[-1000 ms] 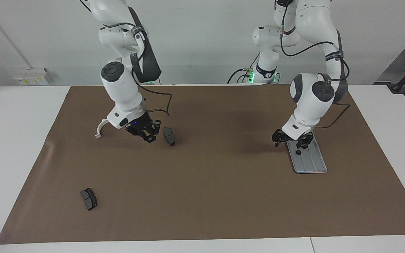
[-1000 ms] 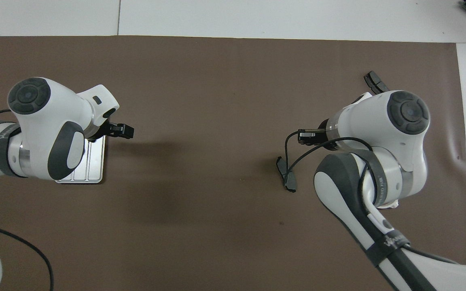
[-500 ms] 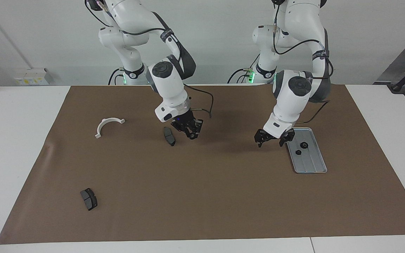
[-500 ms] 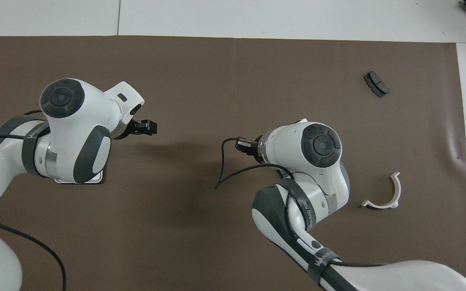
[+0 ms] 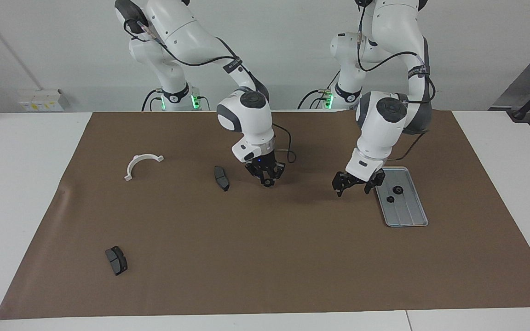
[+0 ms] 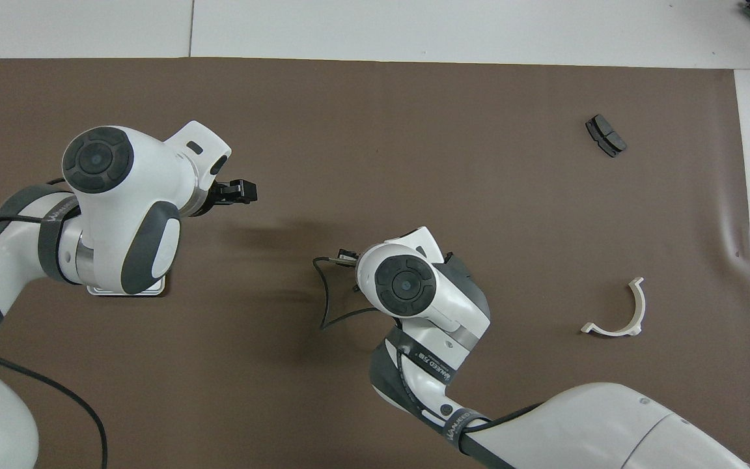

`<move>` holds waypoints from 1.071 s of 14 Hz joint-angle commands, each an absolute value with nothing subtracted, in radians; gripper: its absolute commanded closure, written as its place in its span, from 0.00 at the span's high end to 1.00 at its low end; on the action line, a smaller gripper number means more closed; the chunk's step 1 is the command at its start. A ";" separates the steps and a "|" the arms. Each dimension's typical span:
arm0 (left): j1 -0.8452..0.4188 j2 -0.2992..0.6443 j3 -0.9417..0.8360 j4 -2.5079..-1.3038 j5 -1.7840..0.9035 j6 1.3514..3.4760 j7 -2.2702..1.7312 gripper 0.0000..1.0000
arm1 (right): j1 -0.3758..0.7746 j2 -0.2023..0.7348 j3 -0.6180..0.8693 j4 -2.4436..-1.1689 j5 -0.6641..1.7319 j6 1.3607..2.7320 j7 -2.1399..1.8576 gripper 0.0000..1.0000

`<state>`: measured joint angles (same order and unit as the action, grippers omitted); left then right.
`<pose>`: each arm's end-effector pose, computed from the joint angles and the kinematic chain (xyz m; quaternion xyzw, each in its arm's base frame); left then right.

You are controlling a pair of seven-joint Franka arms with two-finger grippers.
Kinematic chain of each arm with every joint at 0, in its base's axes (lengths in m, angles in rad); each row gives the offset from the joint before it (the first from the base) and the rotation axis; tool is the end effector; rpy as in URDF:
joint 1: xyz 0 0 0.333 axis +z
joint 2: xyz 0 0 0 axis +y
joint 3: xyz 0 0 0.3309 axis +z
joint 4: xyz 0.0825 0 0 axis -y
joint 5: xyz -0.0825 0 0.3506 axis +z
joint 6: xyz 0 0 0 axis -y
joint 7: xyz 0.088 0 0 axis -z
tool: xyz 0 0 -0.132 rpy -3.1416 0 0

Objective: Pick bearing gear from pile to tray
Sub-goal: 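Carry the last gear with the right gripper midway and release it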

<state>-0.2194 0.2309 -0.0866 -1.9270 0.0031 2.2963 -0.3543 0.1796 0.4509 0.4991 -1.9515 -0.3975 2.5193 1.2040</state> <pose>0.5719 -0.1779 0.3926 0.9972 0.0250 0.0630 0.0307 0.4970 0.3724 0.3014 -0.9850 0.1408 -0.0782 0.0617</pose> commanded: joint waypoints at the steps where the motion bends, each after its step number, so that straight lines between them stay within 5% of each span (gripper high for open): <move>1: -0.256 0.250 -0.074 -1.919 -0.038 2.362 -0.380 1.00 | 0.169 0.472 0.511 -1.924 -0.437 2.523 1.236 0.65; 2: -0.265 0.250 -0.074 -1.917 -0.038 2.370 -0.396 1.00 | 0.169 0.472 0.511 -1.924 -0.440 2.522 1.238 1.00; 9: -0.442 0.435 -0.068 -1.652 -0.046 2.261 -0.560 1.00 | 0.120 0.309 0.477 -1.922 -0.436 2.350 1.105 1.00; 15: -0.541 0.494 -0.064 -1.638 -0.008 2.267 -0.563 0.98 | 0.118 0.163 0.263 -1.931 -0.318 2.221 0.642 1.00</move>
<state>-0.5242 0.4828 -0.0845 -1.6665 -0.0303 2.2932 -0.5583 0.1220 0.2066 0.3075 -1.9073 -0.3678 2.2430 0.7652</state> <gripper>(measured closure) 0.000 0.000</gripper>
